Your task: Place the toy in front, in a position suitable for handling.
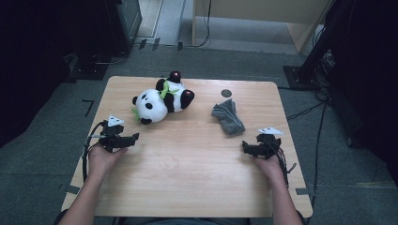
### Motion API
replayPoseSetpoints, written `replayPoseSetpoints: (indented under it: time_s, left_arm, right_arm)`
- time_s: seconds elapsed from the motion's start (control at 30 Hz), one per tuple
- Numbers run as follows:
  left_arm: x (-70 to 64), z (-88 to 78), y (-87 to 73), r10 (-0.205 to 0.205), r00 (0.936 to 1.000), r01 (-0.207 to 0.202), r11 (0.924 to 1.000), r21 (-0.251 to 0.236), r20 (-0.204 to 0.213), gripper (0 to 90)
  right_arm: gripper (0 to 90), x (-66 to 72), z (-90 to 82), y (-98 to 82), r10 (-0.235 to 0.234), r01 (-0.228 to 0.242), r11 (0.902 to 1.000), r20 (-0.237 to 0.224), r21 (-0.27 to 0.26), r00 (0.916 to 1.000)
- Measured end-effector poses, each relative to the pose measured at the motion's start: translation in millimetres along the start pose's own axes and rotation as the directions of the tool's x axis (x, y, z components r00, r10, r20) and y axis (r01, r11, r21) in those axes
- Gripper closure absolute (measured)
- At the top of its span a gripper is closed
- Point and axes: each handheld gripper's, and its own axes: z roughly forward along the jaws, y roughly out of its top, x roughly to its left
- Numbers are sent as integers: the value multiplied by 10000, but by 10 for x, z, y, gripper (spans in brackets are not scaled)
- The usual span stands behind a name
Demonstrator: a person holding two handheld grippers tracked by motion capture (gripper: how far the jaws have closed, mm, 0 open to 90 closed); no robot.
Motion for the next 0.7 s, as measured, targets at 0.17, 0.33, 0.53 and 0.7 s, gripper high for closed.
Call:
replayPoseSetpoints:
  time_s: [0.17, 0.33, 0.53, 0.7]
  left_arm:
    - [-26, 13, 115, 450, 9970, -457, 9989, 91, 627, 267]
    - [-28, -7, 244, 634, 9944, -625, 9980, -128, 851, 267]
    - [2, -26, 451, 326, 9915, -296, 9992, -261, 1259, 268]
    - [92, -55, 608, 52, 9877, 40, 9983, -587, 1560, 331]
  right_arm:
    - [0, 2, 5, 5, -53, 53, 10000, -59, -8, 10000]
    - [0, 4, 6, 5, -92, 92, 10000, -90, 4, 9999]
    - [0, 7, 7, 7, -116, 116, 9999, -121, 12, 9999]
    - [0, 7, 6, 6, -124, 124, 9999, -126, 22, 9998]
